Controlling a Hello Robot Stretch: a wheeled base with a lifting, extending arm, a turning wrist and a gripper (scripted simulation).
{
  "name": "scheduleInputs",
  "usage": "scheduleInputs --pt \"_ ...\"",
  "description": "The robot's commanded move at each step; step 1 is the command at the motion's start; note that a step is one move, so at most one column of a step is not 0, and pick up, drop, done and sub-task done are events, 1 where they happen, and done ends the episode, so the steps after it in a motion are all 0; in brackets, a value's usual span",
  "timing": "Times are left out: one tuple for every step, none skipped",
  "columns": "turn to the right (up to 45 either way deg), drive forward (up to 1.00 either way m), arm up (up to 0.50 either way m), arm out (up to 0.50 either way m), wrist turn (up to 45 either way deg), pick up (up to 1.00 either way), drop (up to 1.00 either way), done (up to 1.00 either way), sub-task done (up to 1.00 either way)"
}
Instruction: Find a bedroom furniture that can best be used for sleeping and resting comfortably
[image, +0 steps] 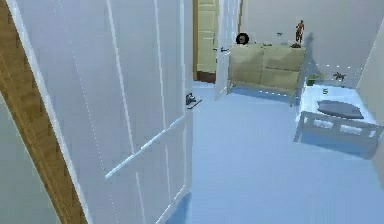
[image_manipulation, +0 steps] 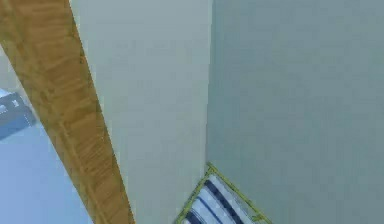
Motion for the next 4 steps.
scheduleInputs --pt "0.0 0.6 0.0 0.0 0.0 0.0 0.0 0.0 0.0" --pt "45.0 0.0 0.0 0.0 0.0 0.0 0.0 0.0 0.0" --pt "0.0 1.0 0.0 0.0 0.0 0.0 0.0 0.0 0.0" --pt "0.0 0.25 0.0 0.0 0.0 0.0 0.0 0.0 0.0"
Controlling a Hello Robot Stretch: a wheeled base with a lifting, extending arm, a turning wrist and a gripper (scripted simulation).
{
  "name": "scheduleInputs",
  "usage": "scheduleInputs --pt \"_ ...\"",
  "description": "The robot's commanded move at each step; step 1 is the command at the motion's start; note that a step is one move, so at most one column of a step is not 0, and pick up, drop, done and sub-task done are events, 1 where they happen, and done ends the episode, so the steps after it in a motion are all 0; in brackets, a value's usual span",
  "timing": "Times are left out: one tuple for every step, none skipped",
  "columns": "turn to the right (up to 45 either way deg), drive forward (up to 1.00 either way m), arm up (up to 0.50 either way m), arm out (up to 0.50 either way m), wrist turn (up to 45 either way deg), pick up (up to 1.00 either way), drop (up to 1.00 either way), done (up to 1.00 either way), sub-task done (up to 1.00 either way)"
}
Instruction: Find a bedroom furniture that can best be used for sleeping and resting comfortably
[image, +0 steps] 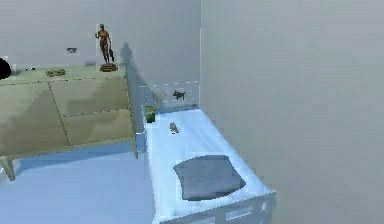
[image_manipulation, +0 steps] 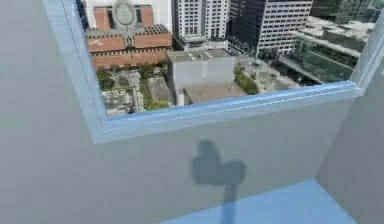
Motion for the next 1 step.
scheduleInputs --pt "0.0 0.0 0.0 0.0 0.0 0.0 0.0 1.0 0.0"
